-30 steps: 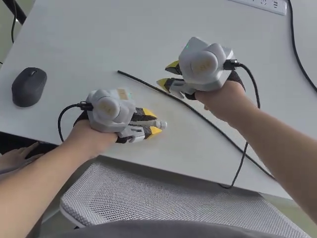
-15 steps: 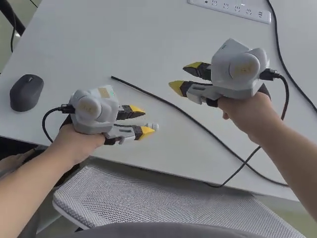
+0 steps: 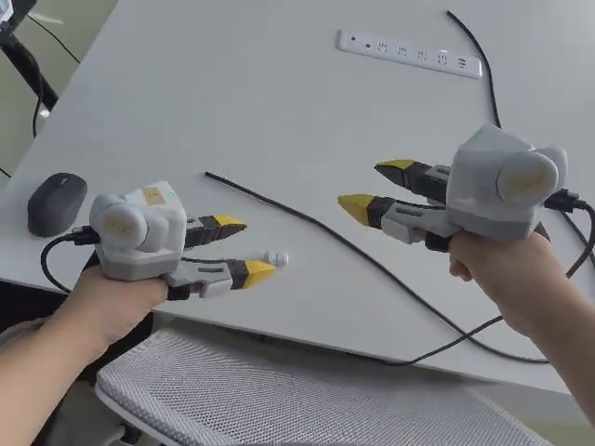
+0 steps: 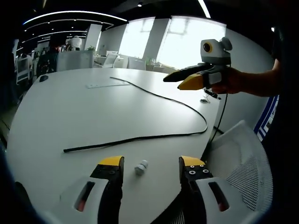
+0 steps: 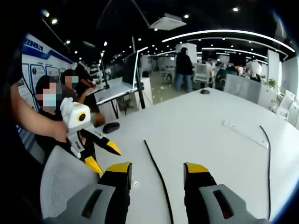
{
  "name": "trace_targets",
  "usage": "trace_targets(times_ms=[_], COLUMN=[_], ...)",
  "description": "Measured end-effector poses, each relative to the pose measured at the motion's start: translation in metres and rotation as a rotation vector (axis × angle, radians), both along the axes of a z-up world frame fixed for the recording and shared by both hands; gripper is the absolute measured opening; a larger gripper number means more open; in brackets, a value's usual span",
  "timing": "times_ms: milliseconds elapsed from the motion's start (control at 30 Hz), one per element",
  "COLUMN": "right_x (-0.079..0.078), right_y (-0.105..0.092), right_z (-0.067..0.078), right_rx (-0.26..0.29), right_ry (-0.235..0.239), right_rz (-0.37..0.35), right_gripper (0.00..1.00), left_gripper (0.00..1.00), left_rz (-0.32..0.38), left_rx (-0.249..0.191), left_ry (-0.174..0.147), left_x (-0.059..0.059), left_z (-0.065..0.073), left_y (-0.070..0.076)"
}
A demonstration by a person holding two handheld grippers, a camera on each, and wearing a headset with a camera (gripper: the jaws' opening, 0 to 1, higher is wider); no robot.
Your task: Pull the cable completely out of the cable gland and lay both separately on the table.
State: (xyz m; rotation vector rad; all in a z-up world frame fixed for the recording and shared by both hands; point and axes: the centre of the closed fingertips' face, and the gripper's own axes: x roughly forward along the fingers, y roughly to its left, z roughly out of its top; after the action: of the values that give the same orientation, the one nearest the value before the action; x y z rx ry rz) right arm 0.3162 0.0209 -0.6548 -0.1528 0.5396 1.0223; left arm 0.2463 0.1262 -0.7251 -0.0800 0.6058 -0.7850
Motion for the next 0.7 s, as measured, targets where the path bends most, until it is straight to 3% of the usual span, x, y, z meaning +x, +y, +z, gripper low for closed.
trace_targets(times_ms=[167,433,633,700], right_x=[-0.013,-0.042,-0.060,-0.063], right_y=[-0.023,-0.059,-0.080,-0.084], right_z=[-0.001,-0.013,-0.025,-0.027], right_rx=[0.028,0.016,-0.001,0.003], right_ry=[0.033,0.056,0.084,0.084], right_rz=[-0.036,-0.084,-0.104,-0.109], right_gripper=[0.46,0.53,0.56,0.58], left_gripper=[0.56,0.61,0.64,0.65], left_rz=[0.043,0.078,0.078,0.076], left_rx=[-0.011,-0.002,0.012,0.013], left_ry=[0.000,-0.014,-0.002,-0.027], left_x=[-0.004,-0.013,-0.020,-0.021], left_z=[0.008,0.022,0.024,0.028], left_y=[0.006,0.015,0.017,0.017])
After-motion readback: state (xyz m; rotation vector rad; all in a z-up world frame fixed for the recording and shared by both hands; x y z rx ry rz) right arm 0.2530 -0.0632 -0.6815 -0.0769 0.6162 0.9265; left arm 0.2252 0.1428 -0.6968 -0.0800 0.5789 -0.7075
